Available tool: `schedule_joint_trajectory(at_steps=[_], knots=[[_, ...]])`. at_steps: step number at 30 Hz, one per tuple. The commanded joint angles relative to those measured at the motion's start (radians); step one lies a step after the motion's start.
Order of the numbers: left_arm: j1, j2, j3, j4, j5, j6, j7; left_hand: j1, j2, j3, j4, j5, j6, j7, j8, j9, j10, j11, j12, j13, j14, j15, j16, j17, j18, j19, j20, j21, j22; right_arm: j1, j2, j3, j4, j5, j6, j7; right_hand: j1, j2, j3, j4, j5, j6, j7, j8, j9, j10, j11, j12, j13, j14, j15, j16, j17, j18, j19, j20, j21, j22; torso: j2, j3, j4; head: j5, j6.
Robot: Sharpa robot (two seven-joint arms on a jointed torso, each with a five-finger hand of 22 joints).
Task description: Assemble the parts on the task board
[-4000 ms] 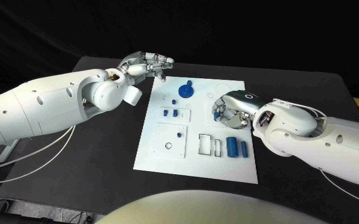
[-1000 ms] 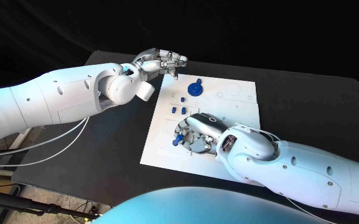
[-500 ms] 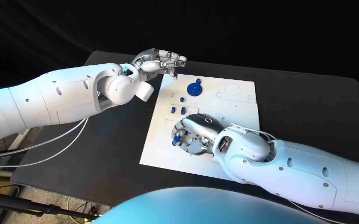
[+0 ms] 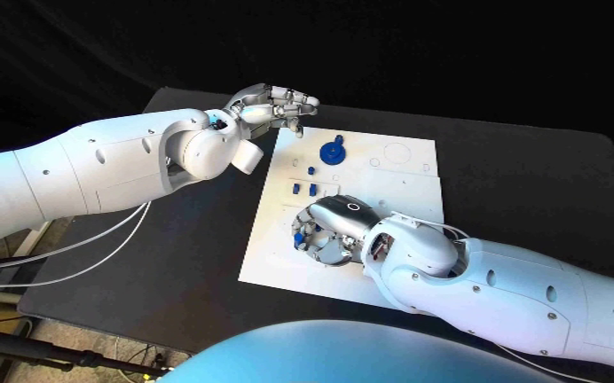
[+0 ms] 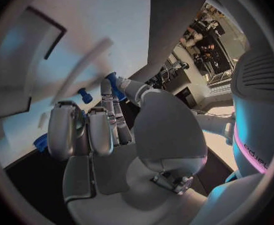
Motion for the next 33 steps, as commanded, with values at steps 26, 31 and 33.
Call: schedule_joint_trajectory(at_steps=[26,31,33], knots=[[0.000,-0.003,0.000,-0.004,0.003,0.024,0.005,0.005,0.008,-0.009,-0.001,0.002,-0.010,-0.001,-0.004,0.000,-0.010,-0.002,0.007,-0.002,-0.001,0.004,0.005,-0.001,0.013,-0.001,0.009,-0.007,-0.001,0.091,-0.289,0.013,0.178,0.498,-0.191,0.210,-0.014,-0.038,-0.086,0.021,0.064,-0.011,-0.004,-0.012,-0.009,0.075,-0.014,0.203,0.223,0.045,-0.012,0.027,0.029,-0.021,0.021,-0.010,0.041,0.199,-0.007,-0.0007,-0.0049,-0.051,0.026],[0.000,-0.011,-0.001,0.005,0.002,0.044,0.016,0.001,0.003,-0.015,0.000,0.002,-0.011,-0.002,-0.004,0.000,-0.014,-0.002,0.008,-0.003,-0.006,0.005,0.006,-0.002,0.012,-0.004,0.010,-0.009,-0.002,0.123,-0.420,0.011,0.190,0.621,-0.085,0.155,-0.052,-0.004,-0.163,0.077,0.089,-0.026,-0.015,0.065,0.047,0.127,-0.021,0.857,0.875,0.069,-0.016,0.096,0.152,-0.045,0.062,-0.011,0.169,0.230,-0.013,-0.0041,-0.0151,-0.080,0.037],[-0.001,-0.014,-0.001,0.008,0.001,0.047,0.018,0.000,0.003,-0.016,0.000,0.002,-0.011,-0.003,-0.003,0.000,-0.016,-0.003,0.009,-0.004,-0.008,0.006,0.005,-0.002,0.012,-0.005,0.011,-0.010,-0.002,0.127,-0.465,0.008,0.200,0.640,-0.070,0.128,-0.073,-0.003,-0.180,0.101,0.090,-0.036,-0.016,0.087,0.067,0.145,-0.020,0.936,0.962,0.073,-0.014,0.108,0.175,-0.047,0.066,-0.012,0.182,0.233,-0.015,-0.0037,-0.0183,-0.087,0.037]])
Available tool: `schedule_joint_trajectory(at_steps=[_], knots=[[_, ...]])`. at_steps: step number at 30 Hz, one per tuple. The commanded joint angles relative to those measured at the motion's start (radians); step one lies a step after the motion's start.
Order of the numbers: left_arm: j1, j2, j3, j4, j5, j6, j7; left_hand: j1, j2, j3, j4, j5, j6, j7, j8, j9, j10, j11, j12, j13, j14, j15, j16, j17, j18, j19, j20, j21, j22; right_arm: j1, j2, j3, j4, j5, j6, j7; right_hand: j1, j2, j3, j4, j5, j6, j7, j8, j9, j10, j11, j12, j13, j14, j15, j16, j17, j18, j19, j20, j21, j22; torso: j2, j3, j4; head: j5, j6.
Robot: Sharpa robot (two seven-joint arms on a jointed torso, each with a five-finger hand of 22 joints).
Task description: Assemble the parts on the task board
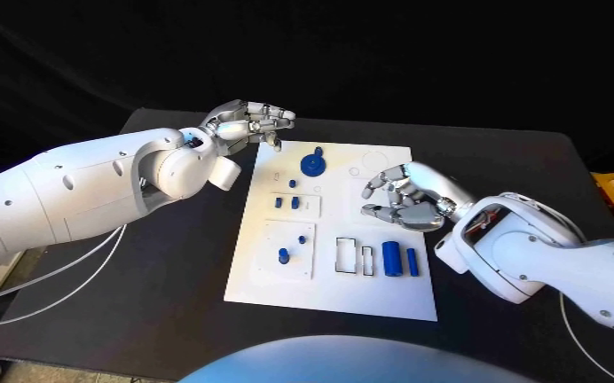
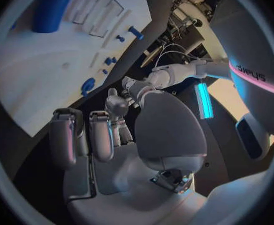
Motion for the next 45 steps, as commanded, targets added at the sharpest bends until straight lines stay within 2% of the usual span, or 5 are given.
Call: schedule_joint_trajectory(at_steps=[1,9,14,29,45], knots=[[0.000,-0.002,0.000,0.008,0.001,0.035,0.020,0.000,0.003,-0.005,0.000,0.002,-0.007,0.001,-0.003,0.000,-0.006,0.001,0.005,-0.002,-0.006,0.002,0.005,-0.001,0.012,-0.002,0.007,-0.007,-0.001,0.003,-0.058,-0.006,0.022,0.170,0.099,-0.040,-0.025,0.002,-0.021,0.025,0.007,-0.010,-0.003,0.028,0.025,0.037,-0.001,0.118,0.129,0.071,0.003,0.017,0.088,-0.017,0.070,0.002,0.023,0.237,-0.006,-0.0011,-0.0099,-0.022,0.001],[0.000,-0.003,-0.002,0.012,-0.002,0.038,0.025,-0.004,0.006,-0.011,0.003,0.001,0.006,-0.010,0.006,0.004,-0.004,-0.003,0.014,-0.002,-0.014,0.001,0.009,-0.001,0.013,-0.008,0.009,-0.012,-0.003,-0.004,-0.207,-0.021,0.094,0.079,0.098,-0.152,-0.046,-0.010,-0.047,0.057,0.005,-0.013,-0.009,0.060,0.056,0.077,-0.006,0.203,0.225,0.076,0.000,0.030,0.114,-0.025,0.085,0.000,0.066,0.248,-0.011,-0.0028,-0.0128,-0.058,0.002],[-0.001,-0.003,-0.002,0.014,-0.003,0.034,0.027,-0.009,0.005,-0.016,0.006,-0.001,0.009,-0.014,0.008,0.004,0.001,-0.005,0.020,-0.002,-0.016,0.000,0.012,-0.001,0.013,-0.009,0.008,-0.014,-0.003,-0.022,-0.236,-0.027,0.113,-0.014,0.083,-0.217,-0.055,-0.022,-0.069,0.078,0.028,-0.023,-0.010,0.070,0.069,0.074,-0.006,0.204,0.230,0.075,-0.001,0.030,0.110,-0.025,0.084,-0.001,0.064,0.247,-0.011,-0.0028,-0.0149,-0.065,0.002],[-0.001,-0.005,-0.002,0.023,-0.004,0.040,0.020,-0.011,0.004,-0.018,0.007,-0.001,0.010,-0.014,0.009,0.005,0.002,-0.005,0.021,-0.002,-0.016,-0.001,0.013,-0.001,0.013,-0.009,0.008,-0.015,-0.003,-0.083,-0.142,-0.031,0.092,-0.156,0.082,-0.346,-0.075,-0.056,-0.154,0.143,0.055,-0.046,-0.012,0.087,0.095,0.061,-0.006,0.194,0.230,0.072,-0.001,0.028,0.105,-0.021,0.076,-0.001,0.046,0.242,-0.010,-0.0045,-0.0157,-0.054,-0.003],[-0.001,-0.010,-0.002,0.023,-0.010,0.037,0.006,-0.011,0.006,-0.019,0.008,-0.001,0.009,-0.015,0.009,0.005,0.001,-0.006,0.022,-0.003,-0.016,-0.001,0.015,-0.001,0.013,-0.009,0.008,-0.016,-0.004,-0.101,-0.091,-0.032,0.068,-0.193,0.120,-0.379,-0.071,-0.061,-0.190,0.168,0.078,-0.053,-0.011,0.092,0.102,0.061,-0.006,0.194,0.234,0.071,0.000,0.026,0.101,-0.019,0.072,0.000,0.037,0.239,-0.011,-0.0045,-0.0161,-0.046,-0.008]])
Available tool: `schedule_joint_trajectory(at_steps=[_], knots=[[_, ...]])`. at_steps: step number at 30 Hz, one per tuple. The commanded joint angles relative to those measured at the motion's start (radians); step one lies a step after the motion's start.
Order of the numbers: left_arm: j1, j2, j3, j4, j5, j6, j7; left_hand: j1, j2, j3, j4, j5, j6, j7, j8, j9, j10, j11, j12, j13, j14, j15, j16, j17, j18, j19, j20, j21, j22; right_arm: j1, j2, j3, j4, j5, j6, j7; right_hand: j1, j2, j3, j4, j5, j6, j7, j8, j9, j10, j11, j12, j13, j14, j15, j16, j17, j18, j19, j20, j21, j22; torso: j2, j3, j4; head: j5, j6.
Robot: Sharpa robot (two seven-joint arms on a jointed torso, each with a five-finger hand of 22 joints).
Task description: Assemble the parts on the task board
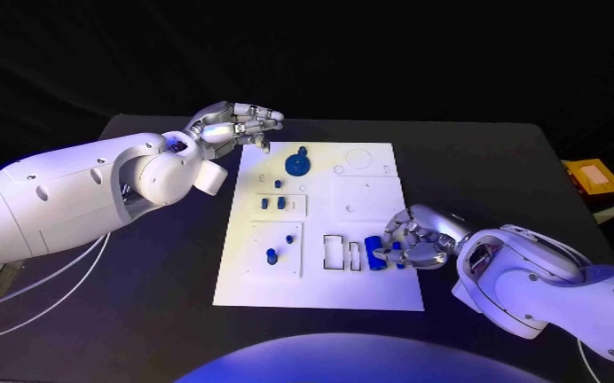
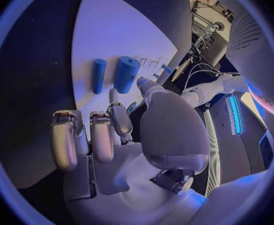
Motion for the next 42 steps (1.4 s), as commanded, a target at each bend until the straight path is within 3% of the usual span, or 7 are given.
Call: schedule_joint_trajectory(at_steps=[1,9,24,32,37,41,42], knots=[[0.000,0.000,0.001,0.004,-0.007,0.016,-0.001,-0.008,0.002,-0.005,0.000,-0.001,0.002,-0.007,0.005,0.001,0.001,-0.006,0.006,-0.001,-0.009,-0.001,0.006,-0.002,0.013,-0.005,0.004,-0.004,-0.002,-0.005,0.007,0.000,-0.006,-0.050,0.044,-0.036,-0.001,-0.010,-0.010,0.003,0.004,-0.008,-0.001,0.007,0.002,-0.003,0.000,-0.002,0.003,0.071,0.000,-0.003,0.100,-0.004,0.072,0.000,-0.006,0.239,0.000,-0.0002,-0.0008,0.002,-0.001],[0.000,-0.003,0.001,0.005,-0.007,0.019,-0.005,-0.008,0.002,-0.005,0.000,-0.001,0.002,-0.007,0.004,0.001,0.001,-0.006,0.006,-0.001,-0.009,-0.001,0.006,-0.002,0.013,-0.005,0.004,-0.004,-0.002,-0.012,0.033,0.000,-0.022,-0.093,0.059,-0.093,-0.005,-0.003,-0.056,0.030,0.004,-0.007,-0.003,0.017,0.010,-0.006,-0.002,-0.005,0.004,0.070,-0.002,-0.005,0.098,-0.002,0.069,-0.001,-0.012,0.237,0.000,0.0000,-0.0008,0.004,-0.004],[0.000,-0.005,0.001,0.003,-0.007,0.022,-0.011,-0.008,0.002,-0.006,0.001,-0.001,0.001,-0.005,0.004,0.001,0.000,-0.006,0.007,-0.002,-0.009,-0.001,0.007,-0.002,0.013,-0.005,0.004,-0.004,-0.002,-0.022,0.078,0.000,-0.025,-0.069,0.061,-0.122,-0.007,0.009,-0.080,0.029,0.005,-0.004,-0.005,0.023,0.015,0.000,-0.003,0.003,0.014,0.070,-0.002,-0.004,0.100,-0.002,0.069,-0.001,-0.012,0.237,0.000,-0.0003,-0.0004,0.003,-0.007],[0.000,-0.005,0.001,0.003,-0.007,0.022,-0.012,-0.008,0.003,-0.006,0.001,-0.001,0.001,-0.005,0.004,0.001,0.000,-0.006,0.007,-0.002,-0.009,-0.001,0.007,-0.002,0.013,-0.005,0.004,-0.004,-0.002,-0.023,0.081,0.000,-0.029,-0.067,0.072,-0.129,0.050,0.031,-0.085,0.019,0.019,-0.001,-0.007,0.031,0.020,0.000,-0.006,0.004,0.018,0.071,-0.005,-0.005,0.100,-0.002,0.069,-0.004,-0.012,0.238,0.000,-0.0003,-0.0005,0.003,-0.006],[0.000,-0.005,0.001,0.002,-0.007,0.022,-0.012,-0.007,0.003,-0.006,0.000,0.000,0.001,-0.004,0.004,0.001,-0.001,-0.006,0.007,-0.002,-0.010,-0.002,0.008,-0.002,0.013,-0.005,0.004,-0.004,-0.002,-0.023,0.079,0.000,-0.027,-0.065,0.047,-0.133,0.175,0.090,0.017,-0.020,-0.063,0.029,-0.017,0.032,0.012,0.011,-0.016,0.014,0.034,0.073,-0.013,-0.001,0.110,-0.005,0.075,-0.010,0.002,0.242,0.000,-0.0003,-0.0007,0.003,-0.006],[0.000,-0.005,0.001,0.002,-0.007,0.023,-0.013,-0.007,0.003,-0.006,0.000,0.000,0.001,-0.004,0.004,0.001,-0.001,-0.006,0.007,-0.002,-0.010,-0.002,0.008,-0.002,0.013,-0.005,0.004,-0.004,-0.002,-0.023,0.075,0.000,-0.024,-0.022,0.017,-0.134,0.190,0.093,0.095,-0.030,-0.029,0.066,-0.032,0.035,0.005,0.027,-0.030,0.028,0.050,0.075,-0.024,0.002,0.118,-0.008,0.080,-0.020,0.013,0.245,0.000,-0.0001,-0.0005,0.001,-0.007],[0.000,-0.005,0.001,0.002,-0.007,0.024,-0.014,-0.007,0.003,-0.006,0.000,0.000,0.001,-0.004,0.004,0.001,-0.001,-0.006,0.007,-0.002,-0.010,-0.002,0.008,-0.002,0.013,-0.005,0.004,-0.004,-0.002,-0.023,0.073,0.000,-0.022,-0.005,0.008,-0.132,0.186,0.084,0.129,-0.035,0.012,0.077,-0.036,0.036,0.003,0.033,-0.034,0.032,0.056,0.075,-0.028,0.003,0.120,-0.009,0.082,-0.024,0.018,0.246,0.000,-0.0001,-0.0003,0.001,-0.007]])
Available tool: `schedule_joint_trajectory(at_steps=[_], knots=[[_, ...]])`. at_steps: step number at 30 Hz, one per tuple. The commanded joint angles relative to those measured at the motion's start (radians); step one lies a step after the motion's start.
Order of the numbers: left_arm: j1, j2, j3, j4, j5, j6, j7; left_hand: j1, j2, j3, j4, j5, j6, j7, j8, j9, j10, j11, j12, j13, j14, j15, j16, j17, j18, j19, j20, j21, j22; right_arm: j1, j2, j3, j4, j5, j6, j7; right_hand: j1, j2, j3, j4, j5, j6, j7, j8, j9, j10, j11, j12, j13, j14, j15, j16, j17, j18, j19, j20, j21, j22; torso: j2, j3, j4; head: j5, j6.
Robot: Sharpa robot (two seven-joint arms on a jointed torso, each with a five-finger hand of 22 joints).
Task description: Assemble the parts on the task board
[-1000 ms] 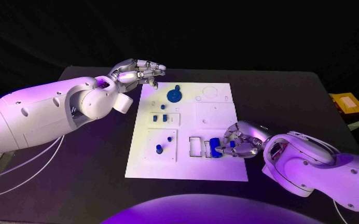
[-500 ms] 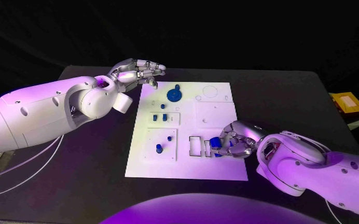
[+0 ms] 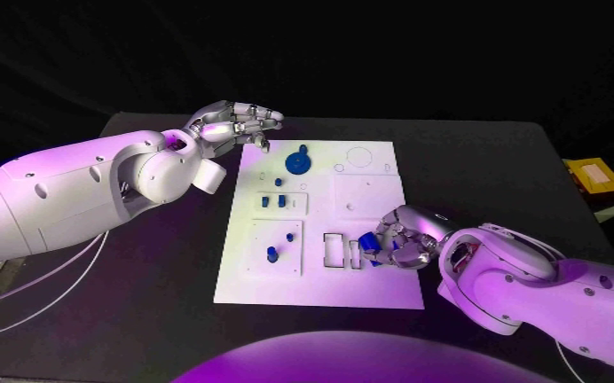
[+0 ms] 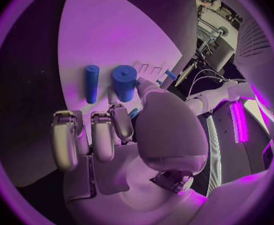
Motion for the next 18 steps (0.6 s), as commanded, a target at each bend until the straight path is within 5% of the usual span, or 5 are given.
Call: schedule_joint_trajectory(at_steps=[1,3,7,18], knots=[[0.000,0.001,0.001,0.002,-0.002,0.018,0.002,-0.005,0.004,-0.005,0.000,0.000,0.001,-0.003,0.004,0.001,-0.002,-0.006,0.004,-0.002,-0.007,0.002,0.004,-0.001,0.013,-0.005,0.004,-0.005,-0.001,-0.007,-0.006,-0.007,-0.002,0.067,-0.017,-0.025,0.044,0.029,0.140,-0.078,0.074,0.061,-0.045,0.010,0.001,0.012,-0.010,0.012,0.017,0.077,-0.014,0.004,0.123,-0.010,0.083,-0.014,0.011,0.247,0.000,0.0003,0.0005,-0.002,-0.001],[0.000,0.001,0.001,0.001,-0.002,0.018,0.001,-0.005,0.004,-0.005,0.000,0.000,0.001,-0.003,0.004,0.001,-0.002,-0.006,0.004,-0.002,-0.007,0.002,0.004,-0.001,0.013,-0.005,0.004,-0.005,-0.001,-0.007,-0.011,-0.007,0.002,0.113,-0.038,-0.007,0.037,0.030,0.185,-0.090,0.111,0.068,-0.049,0.013,0.004,0.018,-0.014,0.015,0.021,0.078,-0.017,0.005,0.127,-0.011,0.087,-0.017,0.020,0.249,-0.001,0.0002,0.0002,-0.003,-0.001],[0.000,0.002,0.001,0.000,-0.002,0.017,0.001,-0.005,0.004,-0.005,0.000,0.000,0.001,-0.003,0.004,0.001,-0.002,-0.006,0.004,-0.002,-0.007,0.002,0.004,-0.001,0.013,-0.005,0.004,-0.005,-0.001,-0.004,-0.020,-0.006,0.012,0.205,-0.069,0.022,0.002,0.032,0.254,-0.110,0.085,0.062,-0.046,0.013,0.008,0.025,-0.011,0.018,0.029,0.079,-0.016,0.007,0.132,-0.014,0.090,-0.017,0.029,0.252,-0.001,-0.0005,-0.0005,-0.003,-0.001],[0.000,0.003,0.001,-0.002,-0.002,0.017,0.001,-0.004,0.005,-0.005,-0.001,0.000,0.001,-0.003,0.004,0.001,-0.002,-0.006,0.004,-0.002,-0.007,0.002,0.004,-0.002,0.013,-0.005,0.004,-0.005,-0.001,0.020,-0.032,-0.004,0.038,0.322,-0.117,0.067,-0.045,0.022,0.275,-0.117,0.070,0.075,-0.050,0.020,0.014,0.035,-0.014,0.028,0.041,0.080,-0.017,0.010,0.138,-0.016,0.095,-0.018,0.041,0.255,0.000,-0.0005,-0.0001,-0.005,0.000]])
